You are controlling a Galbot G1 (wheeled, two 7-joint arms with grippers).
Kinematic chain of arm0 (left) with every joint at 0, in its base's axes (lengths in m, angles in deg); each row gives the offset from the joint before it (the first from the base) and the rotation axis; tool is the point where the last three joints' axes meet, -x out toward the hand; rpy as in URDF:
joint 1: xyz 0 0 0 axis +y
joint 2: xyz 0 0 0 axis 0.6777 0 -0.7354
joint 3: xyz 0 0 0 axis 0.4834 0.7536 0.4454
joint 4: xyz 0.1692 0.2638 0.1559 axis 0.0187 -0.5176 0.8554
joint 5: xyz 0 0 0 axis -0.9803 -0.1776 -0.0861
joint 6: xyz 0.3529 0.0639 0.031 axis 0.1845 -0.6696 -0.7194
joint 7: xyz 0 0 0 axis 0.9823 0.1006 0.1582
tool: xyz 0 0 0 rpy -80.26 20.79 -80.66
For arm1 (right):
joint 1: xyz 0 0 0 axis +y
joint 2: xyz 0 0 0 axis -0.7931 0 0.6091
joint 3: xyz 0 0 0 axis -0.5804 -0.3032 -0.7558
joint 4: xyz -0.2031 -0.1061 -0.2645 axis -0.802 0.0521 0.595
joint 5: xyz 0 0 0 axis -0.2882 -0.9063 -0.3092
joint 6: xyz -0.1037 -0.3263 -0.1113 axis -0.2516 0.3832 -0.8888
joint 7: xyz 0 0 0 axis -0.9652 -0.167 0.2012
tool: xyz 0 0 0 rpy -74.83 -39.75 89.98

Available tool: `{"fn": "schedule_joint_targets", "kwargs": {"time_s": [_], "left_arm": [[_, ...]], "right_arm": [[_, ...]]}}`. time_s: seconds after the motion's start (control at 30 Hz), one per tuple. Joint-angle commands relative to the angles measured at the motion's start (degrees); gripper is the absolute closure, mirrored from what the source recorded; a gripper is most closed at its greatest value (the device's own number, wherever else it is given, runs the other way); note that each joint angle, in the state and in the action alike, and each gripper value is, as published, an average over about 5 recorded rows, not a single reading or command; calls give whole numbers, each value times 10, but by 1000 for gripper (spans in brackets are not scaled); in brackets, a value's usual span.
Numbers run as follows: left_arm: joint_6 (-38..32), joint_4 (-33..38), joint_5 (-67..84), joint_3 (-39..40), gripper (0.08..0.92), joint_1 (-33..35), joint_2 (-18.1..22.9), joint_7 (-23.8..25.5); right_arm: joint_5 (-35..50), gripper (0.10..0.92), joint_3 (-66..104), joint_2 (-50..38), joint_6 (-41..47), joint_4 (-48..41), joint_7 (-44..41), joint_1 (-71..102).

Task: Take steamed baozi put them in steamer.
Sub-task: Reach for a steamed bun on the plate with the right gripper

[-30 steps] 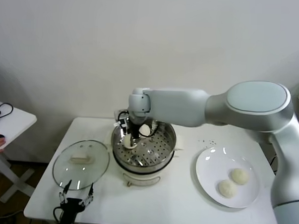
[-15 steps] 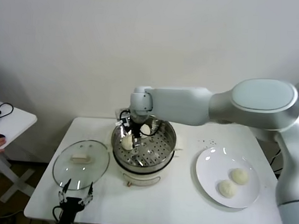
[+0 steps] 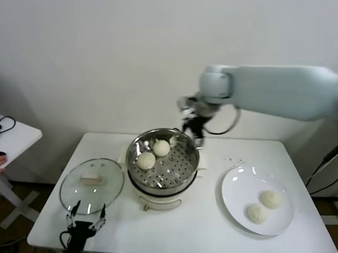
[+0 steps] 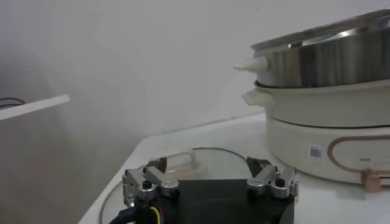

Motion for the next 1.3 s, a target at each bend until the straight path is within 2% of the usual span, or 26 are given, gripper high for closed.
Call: {"fn": "schedule_joint_targets", "kwargs": {"time_s": [0.03,0.23,0.43,0.8,1.3], "left_arm": [[-1,-2,2,-1,177,0,-1,0],[-1,-6,0,0,177,-2,0,0],[-2,-8,-2,0,177,-1,2,0],[-4,-12,-4,-2,177,2,5,-1],[-5,-16,-8,-2,177,2,6,-1]], "right_arm": [[-100,203,-174,-236,-38,111,-24,-75],[-177,203,-133,-300,-37,91,-2,43],[-207,203,-56,-319,-30,66,13,152],[-240,203,70,-311,-16,23,39,318],[-258,203,165,-291,-11,-16,76,400]]}}
